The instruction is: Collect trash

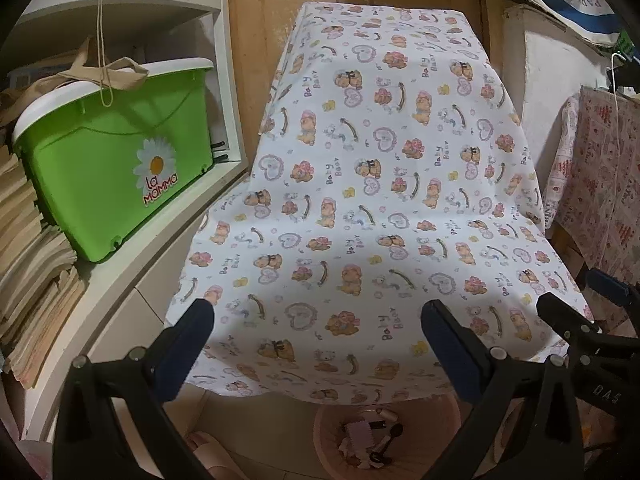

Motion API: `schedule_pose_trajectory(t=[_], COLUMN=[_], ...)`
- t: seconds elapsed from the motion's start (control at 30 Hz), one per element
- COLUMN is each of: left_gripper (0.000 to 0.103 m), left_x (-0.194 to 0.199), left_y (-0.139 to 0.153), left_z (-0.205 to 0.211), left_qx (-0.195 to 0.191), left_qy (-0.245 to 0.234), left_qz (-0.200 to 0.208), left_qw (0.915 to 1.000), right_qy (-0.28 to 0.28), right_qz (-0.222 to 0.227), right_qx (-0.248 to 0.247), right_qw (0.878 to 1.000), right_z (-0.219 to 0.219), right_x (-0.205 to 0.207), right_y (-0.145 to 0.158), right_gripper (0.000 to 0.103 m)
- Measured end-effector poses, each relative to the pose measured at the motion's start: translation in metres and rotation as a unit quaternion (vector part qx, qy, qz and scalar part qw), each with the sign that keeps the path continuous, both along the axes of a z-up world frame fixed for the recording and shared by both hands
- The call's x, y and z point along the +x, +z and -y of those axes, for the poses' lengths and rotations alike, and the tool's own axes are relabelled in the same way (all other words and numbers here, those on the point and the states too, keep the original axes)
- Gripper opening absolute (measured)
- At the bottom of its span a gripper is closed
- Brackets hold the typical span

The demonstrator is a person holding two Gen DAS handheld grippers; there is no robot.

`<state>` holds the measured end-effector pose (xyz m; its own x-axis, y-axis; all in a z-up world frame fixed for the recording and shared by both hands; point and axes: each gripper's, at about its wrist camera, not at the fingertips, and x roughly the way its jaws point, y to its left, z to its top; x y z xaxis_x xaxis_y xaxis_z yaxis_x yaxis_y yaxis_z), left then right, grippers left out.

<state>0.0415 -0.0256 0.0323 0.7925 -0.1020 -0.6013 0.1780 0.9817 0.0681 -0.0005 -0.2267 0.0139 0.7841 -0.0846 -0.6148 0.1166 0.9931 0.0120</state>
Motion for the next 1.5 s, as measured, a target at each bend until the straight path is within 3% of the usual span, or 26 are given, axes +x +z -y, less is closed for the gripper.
schedule_pose_trajectory(t=[0.5, 1.03, 1.5], left_gripper=[0.103, 0.103, 0.103], left_x=[0.003, -0.012, -0.007], left_y=[-0.001, 0.007, 0.006], left_z=[-0.001, 0.007, 0.003], left_qx=[0.000, 0.035, 0.021], left_qy=[-0.006, -0.001, 0.007], left_qz=[0.005, 0.062, 0.051], left_qw=[1.0000, 0.9975, 0.9985], right_qy=[-0.010, -0.014, -0.015], right_qz=[-0.006, 0.001, 0.006], right_qx=[-0.010, -0.005, -0.007], right_qw=[1.000, 1.000, 1.000], right_z=[0.006, 0.009, 0.009], right_x=[0.006, 0.004, 0.004], right_y=[-0.004, 0.001, 0.004], right_gripper=[0.092, 0.092, 0.092])
